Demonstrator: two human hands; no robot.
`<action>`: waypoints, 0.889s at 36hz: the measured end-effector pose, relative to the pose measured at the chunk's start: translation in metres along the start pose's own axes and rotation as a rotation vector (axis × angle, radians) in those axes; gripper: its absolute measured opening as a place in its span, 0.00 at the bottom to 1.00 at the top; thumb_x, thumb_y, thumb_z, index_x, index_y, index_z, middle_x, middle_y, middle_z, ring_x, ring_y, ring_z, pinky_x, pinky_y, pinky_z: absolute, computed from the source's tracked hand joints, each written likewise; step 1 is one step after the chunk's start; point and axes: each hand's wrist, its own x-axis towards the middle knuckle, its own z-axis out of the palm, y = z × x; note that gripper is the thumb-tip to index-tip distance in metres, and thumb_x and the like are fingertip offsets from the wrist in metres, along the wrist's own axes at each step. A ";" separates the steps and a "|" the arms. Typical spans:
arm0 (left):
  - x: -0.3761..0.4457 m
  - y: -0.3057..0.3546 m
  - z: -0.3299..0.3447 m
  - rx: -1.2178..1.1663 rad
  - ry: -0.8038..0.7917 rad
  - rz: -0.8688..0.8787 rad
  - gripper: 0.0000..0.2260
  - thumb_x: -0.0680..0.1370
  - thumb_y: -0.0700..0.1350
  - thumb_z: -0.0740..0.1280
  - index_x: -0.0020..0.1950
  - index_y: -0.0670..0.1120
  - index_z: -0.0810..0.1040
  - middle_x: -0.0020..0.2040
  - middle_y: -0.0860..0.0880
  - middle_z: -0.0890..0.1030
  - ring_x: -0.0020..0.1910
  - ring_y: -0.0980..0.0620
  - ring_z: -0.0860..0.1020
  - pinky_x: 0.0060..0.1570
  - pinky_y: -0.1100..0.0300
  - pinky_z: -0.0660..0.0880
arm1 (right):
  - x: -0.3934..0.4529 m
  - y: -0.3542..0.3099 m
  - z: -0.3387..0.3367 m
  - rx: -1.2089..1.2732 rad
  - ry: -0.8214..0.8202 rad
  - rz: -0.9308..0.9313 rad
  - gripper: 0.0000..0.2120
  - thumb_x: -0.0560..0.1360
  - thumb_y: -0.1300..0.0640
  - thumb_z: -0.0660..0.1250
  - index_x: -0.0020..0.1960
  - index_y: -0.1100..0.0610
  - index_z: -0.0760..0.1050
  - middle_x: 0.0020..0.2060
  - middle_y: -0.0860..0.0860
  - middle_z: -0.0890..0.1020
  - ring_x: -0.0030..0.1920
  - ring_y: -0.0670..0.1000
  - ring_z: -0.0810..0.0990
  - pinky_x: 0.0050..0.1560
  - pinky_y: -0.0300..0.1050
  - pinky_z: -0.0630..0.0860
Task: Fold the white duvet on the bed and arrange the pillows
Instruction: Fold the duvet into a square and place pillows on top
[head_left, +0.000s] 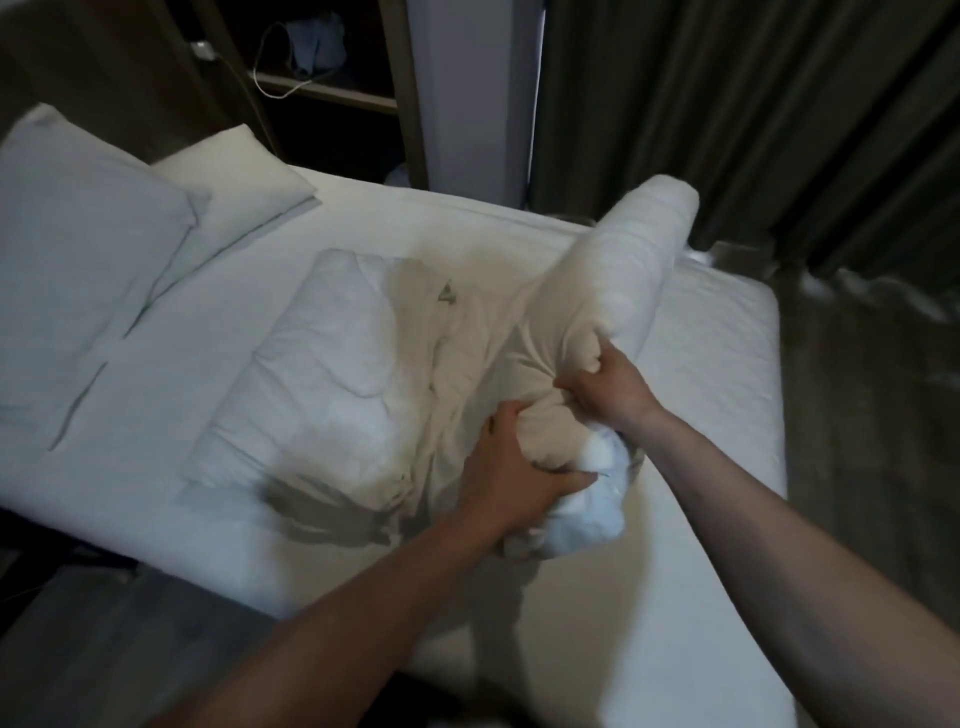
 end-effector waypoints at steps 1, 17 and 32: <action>0.001 -0.007 -0.016 -0.041 0.013 0.002 0.44 0.54 0.69 0.76 0.66 0.60 0.66 0.59 0.59 0.76 0.56 0.58 0.77 0.57 0.60 0.74 | 0.001 -0.018 0.009 -0.037 -0.011 -0.020 0.36 0.73 0.53 0.71 0.77 0.55 0.61 0.66 0.57 0.77 0.65 0.60 0.75 0.62 0.49 0.72; 0.024 -0.176 -0.296 -0.111 -0.082 -0.274 0.29 0.59 0.57 0.77 0.57 0.50 0.76 0.51 0.54 0.83 0.48 0.54 0.82 0.45 0.54 0.80 | 0.017 -0.252 0.252 -0.192 -0.386 -0.319 0.15 0.76 0.56 0.64 0.62 0.58 0.74 0.58 0.61 0.80 0.58 0.61 0.78 0.54 0.47 0.73; 0.030 -0.248 -0.324 0.029 0.108 -0.503 0.24 0.65 0.47 0.80 0.58 0.45 0.78 0.53 0.47 0.82 0.52 0.47 0.81 0.50 0.56 0.76 | 0.010 -0.058 0.233 -0.032 -0.192 -0.174 0.29 0.78 0.45 0.66 0.75 0.53 0.65 0.73 0.53 0.68 0.72 0.54 0.67 0.72 0.54 0.66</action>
